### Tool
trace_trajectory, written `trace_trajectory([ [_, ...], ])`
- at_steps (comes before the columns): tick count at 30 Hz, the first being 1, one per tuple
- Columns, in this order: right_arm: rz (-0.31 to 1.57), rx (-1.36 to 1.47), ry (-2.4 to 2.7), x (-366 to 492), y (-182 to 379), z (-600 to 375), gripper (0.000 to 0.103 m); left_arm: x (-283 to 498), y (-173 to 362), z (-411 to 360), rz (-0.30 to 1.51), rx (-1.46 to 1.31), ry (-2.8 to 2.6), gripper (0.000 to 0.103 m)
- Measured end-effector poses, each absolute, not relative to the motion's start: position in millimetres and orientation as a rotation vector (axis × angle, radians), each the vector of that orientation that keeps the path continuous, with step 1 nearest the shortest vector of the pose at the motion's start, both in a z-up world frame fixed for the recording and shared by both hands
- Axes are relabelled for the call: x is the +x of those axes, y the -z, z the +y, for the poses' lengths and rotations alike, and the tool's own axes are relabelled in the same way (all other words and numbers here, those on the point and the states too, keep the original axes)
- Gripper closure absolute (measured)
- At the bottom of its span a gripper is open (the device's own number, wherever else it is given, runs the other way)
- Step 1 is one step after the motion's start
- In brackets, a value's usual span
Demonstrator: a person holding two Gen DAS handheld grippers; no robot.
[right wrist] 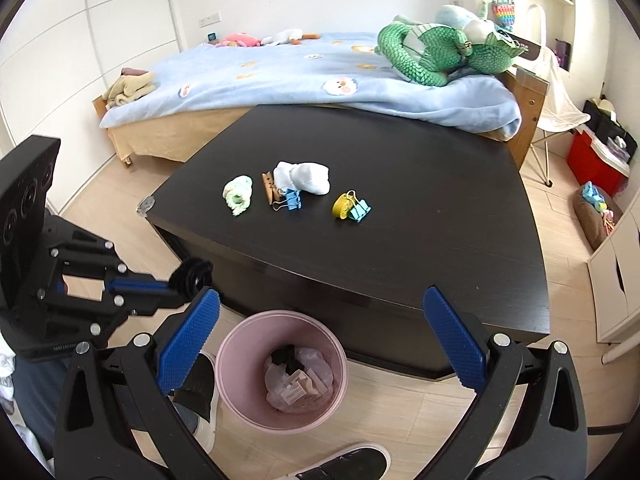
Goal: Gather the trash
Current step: 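Lower the hair tie over the wastebasket and open the left tool, then move both tools back over the remaining items on the table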
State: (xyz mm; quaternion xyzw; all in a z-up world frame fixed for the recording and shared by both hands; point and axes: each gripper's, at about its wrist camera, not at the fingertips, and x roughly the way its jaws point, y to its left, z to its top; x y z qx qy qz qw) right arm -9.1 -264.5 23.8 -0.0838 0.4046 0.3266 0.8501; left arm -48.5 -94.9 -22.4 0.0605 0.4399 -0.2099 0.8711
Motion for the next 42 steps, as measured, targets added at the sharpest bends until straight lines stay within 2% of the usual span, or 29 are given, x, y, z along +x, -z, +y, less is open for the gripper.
trace_trajectory([
  [3,0.850,-0.168,-0.681,-8.1,-24.4,-267.6,0.003,-48.7,23.0,-99.6,0.921,0.132,0.456,0.099],
  [7,0.848,-0.157,-0.677,-6.9,-25.3,-270.1,0.003,-48.4,24.3,-103.5,0.926,0.135,0.464,0.092],
  [9,0.848,-0.156,-0.677,-6.8,-25.2,-270.0,0.003,-47.2,25.4,-102.9,0.928,0.126,0.467,0.071],
  [10,0.848,-0.155,-0.677,-7.0,-25.1,-270.3,0.003,-46.6,24.8,-102.3,0.925,0.118,0.469,0.051],
  [11,0.849,-0.156,-0.678,-6.9,-25.0,-270.0,0.003,-46.6,24.0,-101.4,0.918,0.111,0.468,0.040],
  [12,0.849,-0.156,-0.678,-7.2,-24.9,-270.0,0.003,-46.7,23.4,-100.9,0.916,0.105,0.468,0.036],
  [14,0.850,-0.159,-0.681,-6.8,-24.5,-268.9,0.003,-46.4,22.4,-98.5,0.906,0.095,0.452,0.019],
  [16,0.853,-0.163,-0.687,-7.5,-23.9,-266.9,0.003,-45.8,21.4,-97.0,0.898,0.087,0.440,0.014],
  [22,0.854,-0.173,-0.693,-8.0,-22.9,-263.2,0.003,-43.1,19.1,-88.5,0.885,0.067,0.388,0.008],
  [42,0.868,-0.164,-0.692,5.5,-24.5,-253.7,0.003,-21.9,3.7,-45.9,0.839,0.012,0.214,0.008],
])
